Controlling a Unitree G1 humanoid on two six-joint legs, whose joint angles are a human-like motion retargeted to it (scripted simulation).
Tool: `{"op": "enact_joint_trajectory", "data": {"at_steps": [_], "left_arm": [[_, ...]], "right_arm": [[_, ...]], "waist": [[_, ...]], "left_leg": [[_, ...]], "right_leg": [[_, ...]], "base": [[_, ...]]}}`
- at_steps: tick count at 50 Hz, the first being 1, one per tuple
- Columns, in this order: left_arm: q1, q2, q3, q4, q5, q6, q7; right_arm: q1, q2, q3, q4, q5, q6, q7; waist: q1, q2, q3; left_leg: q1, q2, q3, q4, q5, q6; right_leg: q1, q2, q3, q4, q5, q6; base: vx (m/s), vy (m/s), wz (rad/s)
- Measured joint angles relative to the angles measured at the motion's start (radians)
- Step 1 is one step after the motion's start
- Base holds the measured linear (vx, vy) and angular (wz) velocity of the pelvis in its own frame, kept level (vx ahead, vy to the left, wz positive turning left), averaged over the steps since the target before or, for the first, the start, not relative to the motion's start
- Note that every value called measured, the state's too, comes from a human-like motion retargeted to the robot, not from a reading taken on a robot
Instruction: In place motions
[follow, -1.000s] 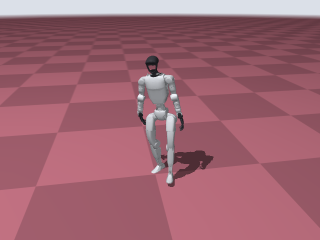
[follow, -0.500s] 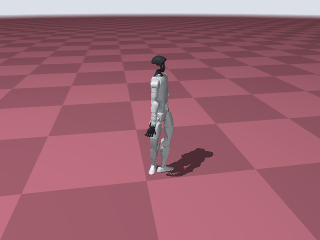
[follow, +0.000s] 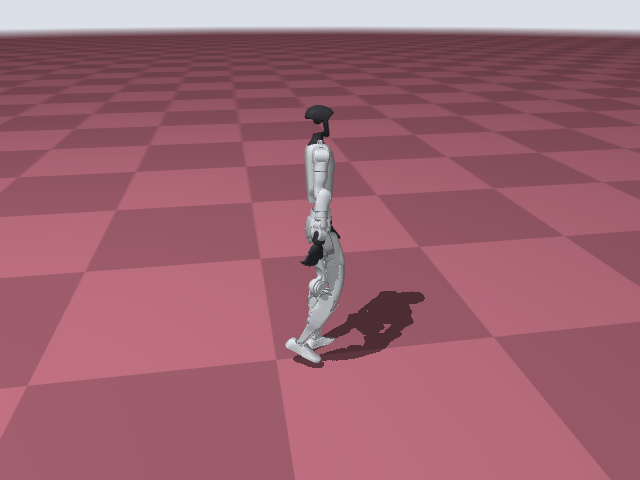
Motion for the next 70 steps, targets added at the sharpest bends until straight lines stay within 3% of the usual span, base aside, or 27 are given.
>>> {"op": "enact_joint_trajectory", "data": {"at_steps": [5,9,10,12,13,15,21,26,40,44,47,50,53,54,55,57,62,66,70], "left_arm": [[0.008,-0.009,-0.005,0.007,0.018,0.003,-0.026],[0.038,-0.010,-0.004,0.051,0.051,0.021,-0.029],[0.048,-0.011,-0.003,0.065,0.055,0.026,-0.027],[0.061,-0.003,0.000,0.101,0.060,0.038,-0.020],[0.068,0.002,0.004,0.118,0.064,0.045,-0.016],[0.090,0.007,0.013,0.141,0.079,0.058,-0.001],[0.153,-0.036,0.055,0.179,0.051,0.050,0.029],[0.151,-0.037,0.037,0.164,0.095,0.058,0.033],[0.085,-0.051,0.005,0.016,0.072,0.020,0.000],[0.095,-0.073,0.010,-0.024,0.071,-0.014,0.003],[0.105,-0.091,0.021,-0.033,0.064,-0.038,0.009],[0.117,-0.100,0.036,-0.025,0.054,-0.044,0.020],[0.137,-0.100,0.038,-0.010,0.060,-0.043,0.021],[0.138,-0.098,0.037,-0.002,0.062,-0.043,0.022],[0.137,-0.095,0.036,0.008,0.065,-0.042,0.024],[0.142,-0.091,0.029,0.035,0.073,-0.042,0.027],[0.146,-0.060,-0.031,0.081,0.127,-0.029,0.019],[0.150,-0.027,-0.081,0.086,0.201,-0.022,0.018],[0.165,-0.013,-0.086,0.101,0.216,-0.008,0.022]], "right_arm": [[-0.012,-0.003,0.000,-0.024,0.013,-0.001,-0.001],[-0.018,0.003,0.007,-0.047,0.017,-0.001,0.017],[-0.017,0.005,0.010,-0.053,0.016,-0.001,0.021],[-0.020,0.014,0.018,-0.069,0.009,0.000,0.032],[-0.020,0.017,0.024,-0.075,-0.001,0.001,0.037],[-0.019,0.025,0.027,-0.079,-0.028,0.006,0.050],[-0.011,0.035,0.025,-0.112,-0.070,0.003,0.058],[-0.019,0.039,0.032,-0.113,-0.056,0.009,0.076],[-0.004,0.019,-0.004,-0.036,-0.057,0.032,0.061],[0.000,0.009,-0.017,-0.040,-0.049,0.034,0.058],[0.000,0.001,-0.029,-0.045,-0.032,0.036,0.054],[-0.001,-0.005,-0.037,-0.049,-0.010,0.037,0.055],[-0.002,-0.009,-0.044,-0.065,-0.015,0.035,0.063],[-0.008,-0.011,-0.049,-0.073,-0.020,0.033,0.068],[-0.014,-0.011,-0.054,-0.081,-0.027,0.031,0.074],[-0.027,-0.012,-0.049,-0.112,-0.046,0.021,0.086],[-0.061,0.002,-0.005,-0.189,-0.051,-0.009,0.085],[-0.070,0.014,0.020,-0.223,0.004,-0.034,0.113],[-0.066,0.023,0.025,-0.229,0.024,-0.041,0.126]], "waist": [[-0.032,-0.001,0.028],[-0.018,-0.037,0.032],[-0.005,-0.048,0.034],[0.028,-0.064,0.053],[0.042,-0.077,0.056],[0.073,-0.092,0.052],[0.078,-0.053,0.002],[0.072,-0.033,-0.004],[0.066,-0.072,-0.010],[0.071,-0.089,-0.003],[0.090,-0.105,0.008],[0.144,-0.112,0.023],[0.220,-0.108,0.044],[0.229,-0.108,0.046],[0.232,-0.108,0.045],[0.169,-0.090,0.032],[0.046,-0.036,0.057],[0.023,-0.017,0.069],[0.040,-0.021,0.060]], "left_leg": [[0.013,-0.033,-0.052,-0.041,0.017,-0.001],[0.052,-0.096,-0.026,-0.079,0.015,-0.017],[0.067,-0.115,-0.015,-0.089,0.012,-0.019],[0.113,-0.144,0.001,-0.114,0.012,-0.017],[0.132,-0.164,0.013,-0.124,0.010,-0.013],[0.152,-0.193,0.003,-0.131,0.010,-0.006],[0.109,-0.189,-0.072,-0.108,-0.002,0.022],[0.098,-0.186,-0.090,-0.119,-0.006,0.033],[0.038,-0.168,-0.122,0.029,-0.071,0.056],[0.003,-0.158,-0.119,0.128,-0.028,0.051],[-0.026,-0.193,-0.219,0.179,-0.008,0.083],[-0.028,-0.239,-0.384,0.145,-0.025,0.076],[-0.008,-0.317,-0.654,0.072,0.006,0.056],[-0.004,-0.318,-0.655,0.058,-0.002,0.056],[0.000,-0.305,-0.607,0.045,-0.019,0.061],[0.030,-0.229,-0.345,-0.010,-0.061,0.086],[0.060,-0.195,-0.232,-0.073,-0.067,0.100],[0.084,-0.158,-0.083,-0.087,-0.091,0.103],[0.121,-0.132,0.093,-0.092,-0.132,0.098]], "right_leg": [[-0.034,0.014,0.077,-0.160,-0.076,-0.017],[-0.047,-0.016,0.058,-0.339,-0.107,0.042],[-0.046,-0.027,0.044,-0.384,-0.101,0.066],[-0.018,-0.039,-0.040,-0.469,0.024,-0.009],[0.000,-0.032,0.013,-0.494,0.011,0.003],[0.028,-0.058,-0.061,-0.519,0.027,0.019],[0.050,-0.045,-0.101,-0.590,0.046,0.026],[0.037,-0.047,-0.116,-0.570,0.027,0.023],[0.042,-0.075,-0.149,-0.546,-0.003,0.018],[0.030,-0.097,-0.108,-0.536,0.008,0.027],[0.019,-0.118,-0.053,-0.532,0.026,0.033],[0.002,-0.114,0.040,-0.528,0.047,0.030],[-0.020,-0.089,0.168,-0.520,0.073,0.026],[-0.034,-0.083,0.201,-0.515,0.084,0.023],[-0.050,-0.078,0.229,-0.511,0.096,0.020],[-0.083,-0.064,0.252,-0.501,0.104,-0.002],[-0.145,0.004,0.300,-0.466,0.064,-0.067],[-0.158,-0.038,0.086,-0.461,-0.018,-0.087],[-0.150,-0.102,-0.180,-0.455,-0.088,-0.070]], "base": [[0.01,-0.06,0.73],[0.06,-0.07,0.31],[0.09,-0.08,-0.04],[0.09,-0.07,-0.17],[0.11,-0.05,-0.23],[0.14,-0.04,-0.09],[0.06,-0.06,0.29],[0.00,-0.07,0.17],[0.01,-0.09,0.16],[0.02,0.00,-0.41],[0.01,0.05,-0.86],[0.04,0.09,-1.59],[0.03,0.12,-2.16],[-0.01,0.13,-1.79],[-0.05,0.12,-1.21],[-0.09,0.12,-0.75],[-0.16,0.05,-1.58],[-0.18,-0.03,-2.51],[-0.09,-0.16,-3.08]]}}
